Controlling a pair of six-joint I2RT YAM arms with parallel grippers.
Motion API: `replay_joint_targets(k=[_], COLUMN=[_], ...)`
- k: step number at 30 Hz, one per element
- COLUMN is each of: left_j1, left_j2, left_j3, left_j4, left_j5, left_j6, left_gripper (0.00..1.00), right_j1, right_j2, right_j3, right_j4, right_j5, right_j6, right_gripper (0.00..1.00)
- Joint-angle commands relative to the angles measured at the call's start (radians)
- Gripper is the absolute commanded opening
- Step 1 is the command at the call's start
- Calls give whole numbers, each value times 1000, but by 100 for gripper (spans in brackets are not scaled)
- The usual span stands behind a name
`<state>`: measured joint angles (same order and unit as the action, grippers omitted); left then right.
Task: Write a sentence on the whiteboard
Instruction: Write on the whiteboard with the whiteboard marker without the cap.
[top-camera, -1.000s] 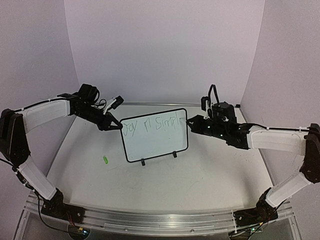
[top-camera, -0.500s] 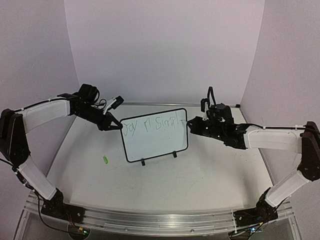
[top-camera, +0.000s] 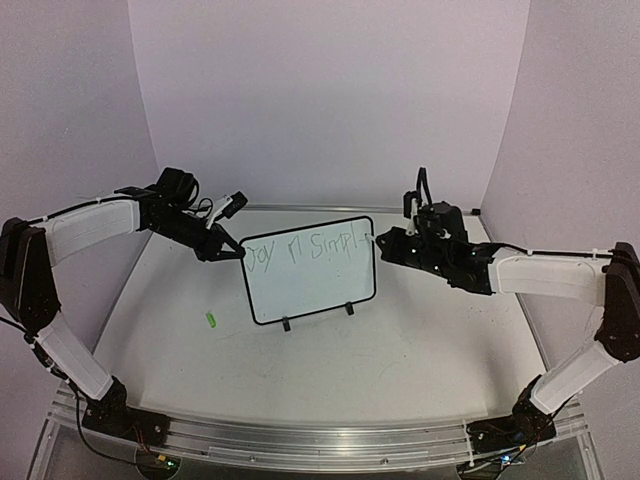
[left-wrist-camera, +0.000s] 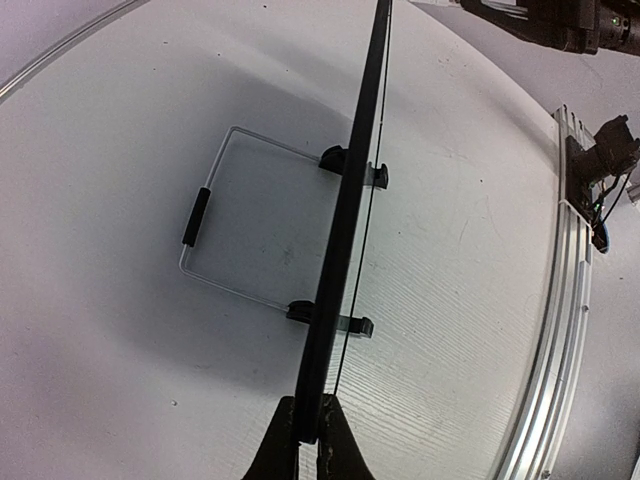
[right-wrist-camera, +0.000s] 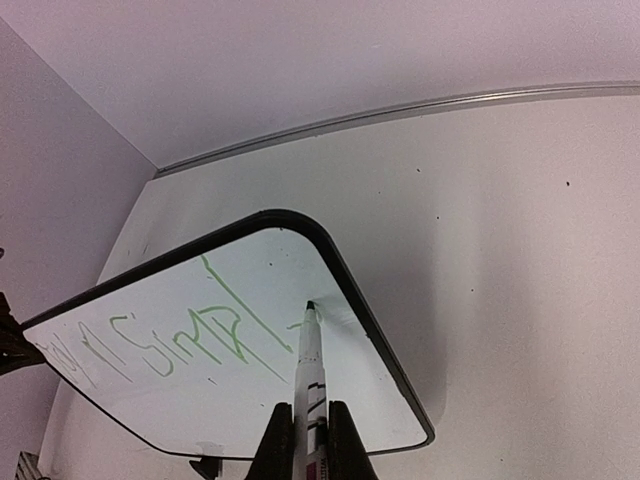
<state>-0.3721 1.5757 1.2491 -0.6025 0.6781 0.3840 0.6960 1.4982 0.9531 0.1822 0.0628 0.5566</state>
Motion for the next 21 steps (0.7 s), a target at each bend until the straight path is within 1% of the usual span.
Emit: replay_joint_targets(k=[1, 10, 21], left_j1=[-2, -2, -2], left_j2=[-4, -4, -3], left_j3=[6, 6, 6], left_j4=[1, 1, 0], left_j5=[-121, -121, -120], left_j6=[50, 50, 50], left_gripper=[0, 0, 0], right_j1=[-4, -4, -4], right_j2=[-6, 40, 47], right_j3=[52, 55, -9], right_j4=[26, 26, 27], right_j5=[21, -31, -54], right_j6=[-12, 3, 48], right_gripper=[0, 0, 0])
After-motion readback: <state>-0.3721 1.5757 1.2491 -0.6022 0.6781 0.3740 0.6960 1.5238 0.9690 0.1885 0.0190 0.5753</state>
